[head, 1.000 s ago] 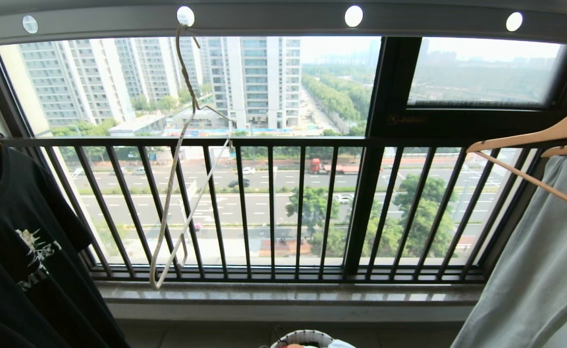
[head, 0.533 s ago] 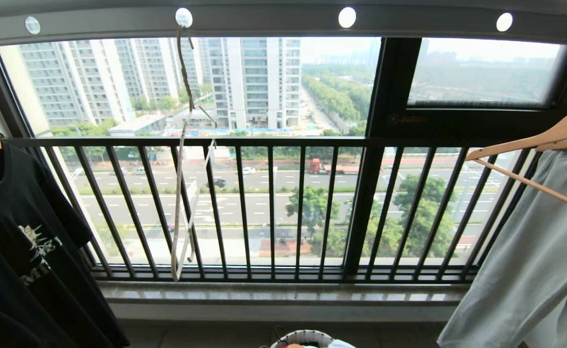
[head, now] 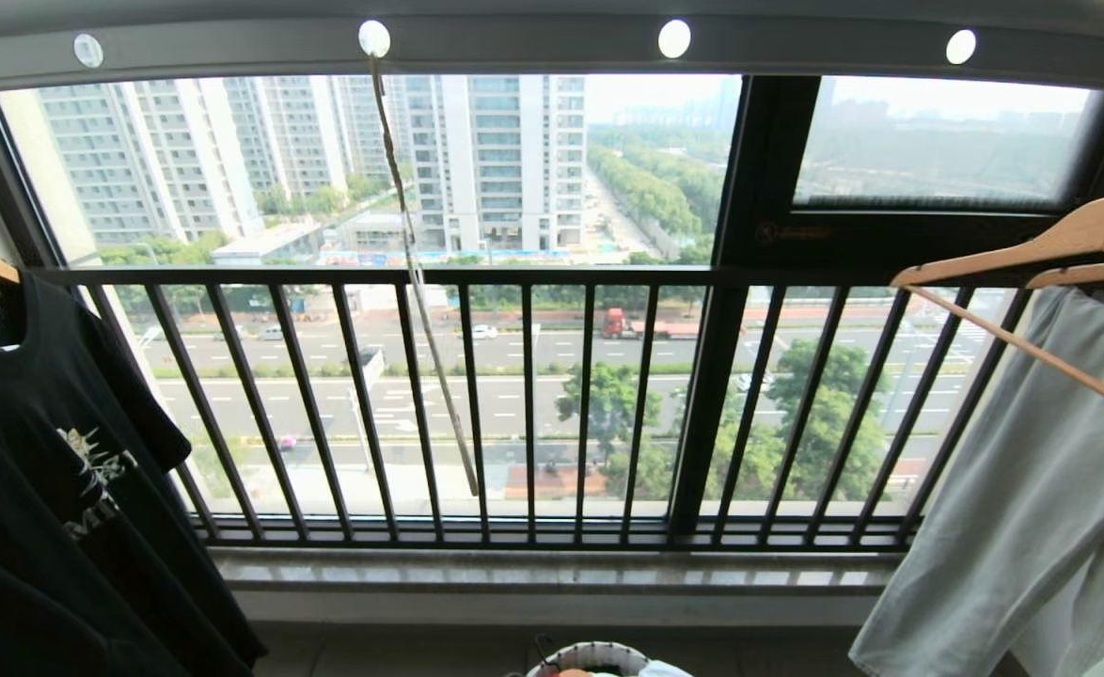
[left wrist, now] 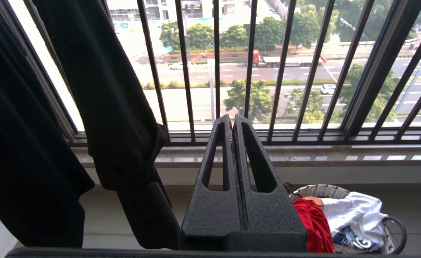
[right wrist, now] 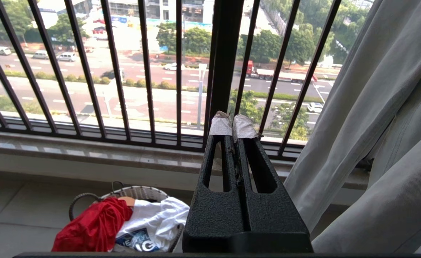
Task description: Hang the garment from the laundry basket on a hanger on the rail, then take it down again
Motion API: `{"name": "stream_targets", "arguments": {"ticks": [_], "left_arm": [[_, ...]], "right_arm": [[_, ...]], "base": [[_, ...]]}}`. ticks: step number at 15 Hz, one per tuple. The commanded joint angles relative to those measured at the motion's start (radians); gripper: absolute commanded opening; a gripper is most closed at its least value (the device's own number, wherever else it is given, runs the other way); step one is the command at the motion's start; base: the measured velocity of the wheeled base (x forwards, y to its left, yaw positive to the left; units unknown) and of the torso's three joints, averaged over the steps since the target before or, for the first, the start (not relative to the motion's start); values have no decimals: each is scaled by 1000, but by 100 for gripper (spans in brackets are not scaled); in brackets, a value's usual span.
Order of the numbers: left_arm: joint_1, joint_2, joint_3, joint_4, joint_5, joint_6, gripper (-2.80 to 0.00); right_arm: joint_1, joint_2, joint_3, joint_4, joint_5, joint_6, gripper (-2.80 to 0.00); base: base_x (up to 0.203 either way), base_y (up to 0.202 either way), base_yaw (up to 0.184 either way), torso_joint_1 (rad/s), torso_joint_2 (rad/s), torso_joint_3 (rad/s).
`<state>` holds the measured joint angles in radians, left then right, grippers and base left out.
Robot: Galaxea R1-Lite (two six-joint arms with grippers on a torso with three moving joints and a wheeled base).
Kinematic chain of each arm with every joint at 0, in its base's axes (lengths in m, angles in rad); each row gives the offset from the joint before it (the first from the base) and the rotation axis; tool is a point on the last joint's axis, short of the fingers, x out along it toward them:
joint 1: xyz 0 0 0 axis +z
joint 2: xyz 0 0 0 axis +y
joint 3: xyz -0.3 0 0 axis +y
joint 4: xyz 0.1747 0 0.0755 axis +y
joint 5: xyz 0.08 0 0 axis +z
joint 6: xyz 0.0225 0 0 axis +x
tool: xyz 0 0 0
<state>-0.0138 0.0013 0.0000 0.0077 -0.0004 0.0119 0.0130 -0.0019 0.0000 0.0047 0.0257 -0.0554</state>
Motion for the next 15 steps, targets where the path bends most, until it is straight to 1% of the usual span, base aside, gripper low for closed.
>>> {"name": "stream_targets", "arguments": {"ticks": [1,15], "left_arm": [[0,0,0,0,-1,0,-280],[0,0,0,0,0,0,-280]], "right_arm": [[1,2,0,0,0,0,-280],[1,2,0,0,0,-4,-280]], "base": [[0,0,0,0,0,0],[0,0,0,0,0,0]]}}
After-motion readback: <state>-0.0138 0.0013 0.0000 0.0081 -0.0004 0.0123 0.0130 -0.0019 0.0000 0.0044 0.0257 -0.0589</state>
